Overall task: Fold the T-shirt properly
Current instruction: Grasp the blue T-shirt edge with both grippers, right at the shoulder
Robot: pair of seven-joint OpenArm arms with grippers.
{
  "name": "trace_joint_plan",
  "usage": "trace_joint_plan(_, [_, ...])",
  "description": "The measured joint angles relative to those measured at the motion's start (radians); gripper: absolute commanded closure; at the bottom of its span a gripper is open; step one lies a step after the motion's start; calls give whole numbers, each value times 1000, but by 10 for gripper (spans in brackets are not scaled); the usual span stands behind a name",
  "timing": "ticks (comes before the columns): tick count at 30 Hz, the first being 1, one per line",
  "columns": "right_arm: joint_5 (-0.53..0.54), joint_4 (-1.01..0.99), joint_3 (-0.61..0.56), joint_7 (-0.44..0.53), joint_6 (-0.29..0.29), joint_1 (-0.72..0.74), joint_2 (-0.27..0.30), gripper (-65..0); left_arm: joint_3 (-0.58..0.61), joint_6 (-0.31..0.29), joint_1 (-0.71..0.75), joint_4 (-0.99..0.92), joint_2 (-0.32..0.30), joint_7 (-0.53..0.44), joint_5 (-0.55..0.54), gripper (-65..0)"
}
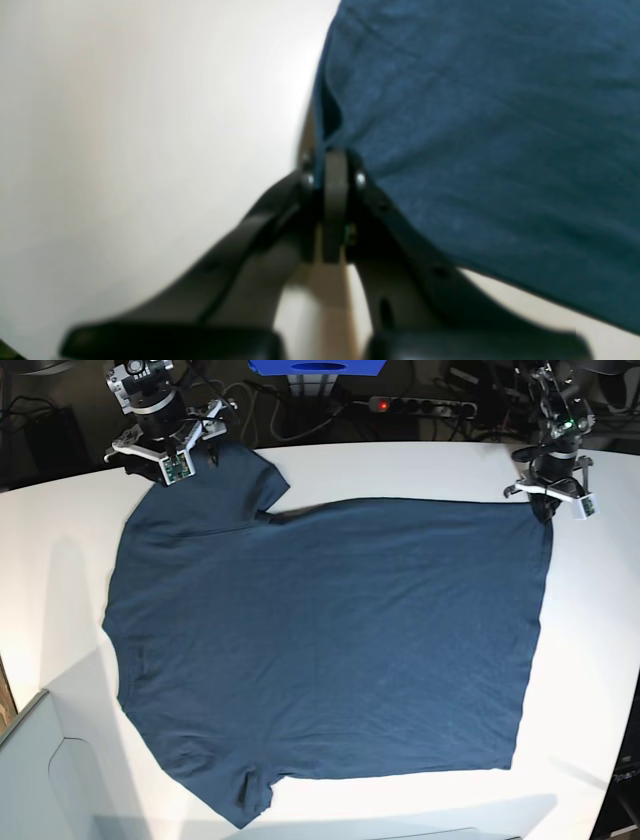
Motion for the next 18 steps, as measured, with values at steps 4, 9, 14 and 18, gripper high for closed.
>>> trace_joint_plan(4, [0, -33, 0, 1, 0, 3, 0, -429, 0, 0, 5, 0, 0, -3, 0, 0])
trace_joint_plan(9, [1, -107, 0, 14, 0, 33, 0, -428, 0, 0, 11, 0, 1, -6, -3, 0])
trace_joint_plan(14, [0, -164, 1, 12, 0, 60, 0, -427, -1, 0, 11, 0, 14, -16, -4, 0])
trace_joint_plan(18, [0, -170, 1, 9, 0, 69, 1, -425, -1, 0, 11, 0, 14, -13, -4, 0])
